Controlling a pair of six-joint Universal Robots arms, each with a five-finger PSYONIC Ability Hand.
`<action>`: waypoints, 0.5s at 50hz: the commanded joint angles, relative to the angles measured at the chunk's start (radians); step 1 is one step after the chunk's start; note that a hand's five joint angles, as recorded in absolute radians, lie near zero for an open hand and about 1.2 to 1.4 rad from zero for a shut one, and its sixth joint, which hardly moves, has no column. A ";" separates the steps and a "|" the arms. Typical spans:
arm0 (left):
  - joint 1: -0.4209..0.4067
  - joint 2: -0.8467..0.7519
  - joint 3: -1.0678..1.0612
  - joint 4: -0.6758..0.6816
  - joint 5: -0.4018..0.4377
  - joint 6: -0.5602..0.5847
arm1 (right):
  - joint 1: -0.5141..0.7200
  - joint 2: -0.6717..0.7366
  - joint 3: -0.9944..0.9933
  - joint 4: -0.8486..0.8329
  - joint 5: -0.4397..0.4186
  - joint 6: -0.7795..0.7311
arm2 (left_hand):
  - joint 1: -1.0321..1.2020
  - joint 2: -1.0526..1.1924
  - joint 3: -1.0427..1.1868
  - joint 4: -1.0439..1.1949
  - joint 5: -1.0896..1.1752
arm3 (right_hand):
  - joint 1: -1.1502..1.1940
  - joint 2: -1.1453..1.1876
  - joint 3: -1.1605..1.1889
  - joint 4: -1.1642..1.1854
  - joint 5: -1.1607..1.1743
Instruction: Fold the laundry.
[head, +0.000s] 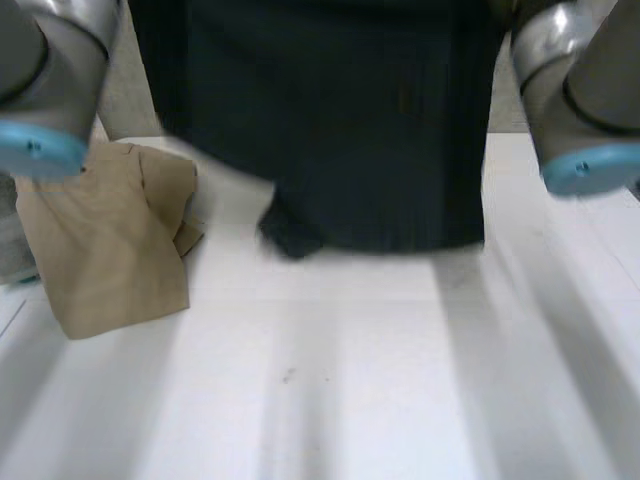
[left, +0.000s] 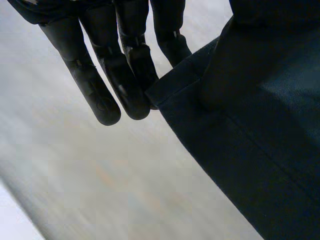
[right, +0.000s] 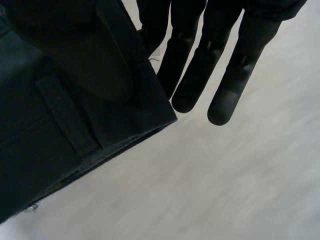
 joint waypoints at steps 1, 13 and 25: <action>0.001 0.122 -0.048 0.311 0.013 -0.025 | -0.011 -0.075 0.044 -0.512 -0.063 0.079 | 0.242 0.200 0.207 0.195 0.237 | 0.306 0.229 0.208 0.199 0.209; 0.004 0.228 -0.536 0.297 -0.045 -0.059 | -0.011 0.009 0.182 -0.428 -0.123 0.076 | 0.242 0.200 0.207 0.195 0.237 | 0.306 0.229 0.208 0.199 0.209; -0.045 0.044 -0.901 0.332 -0.033 -0.049 | -0.011 0.144 0.524 -0.362 -0.146 -0.028 | 0.242 0.200 0.207 0.195 0.237 | 0.306 0.229 0.208 0.199 0.209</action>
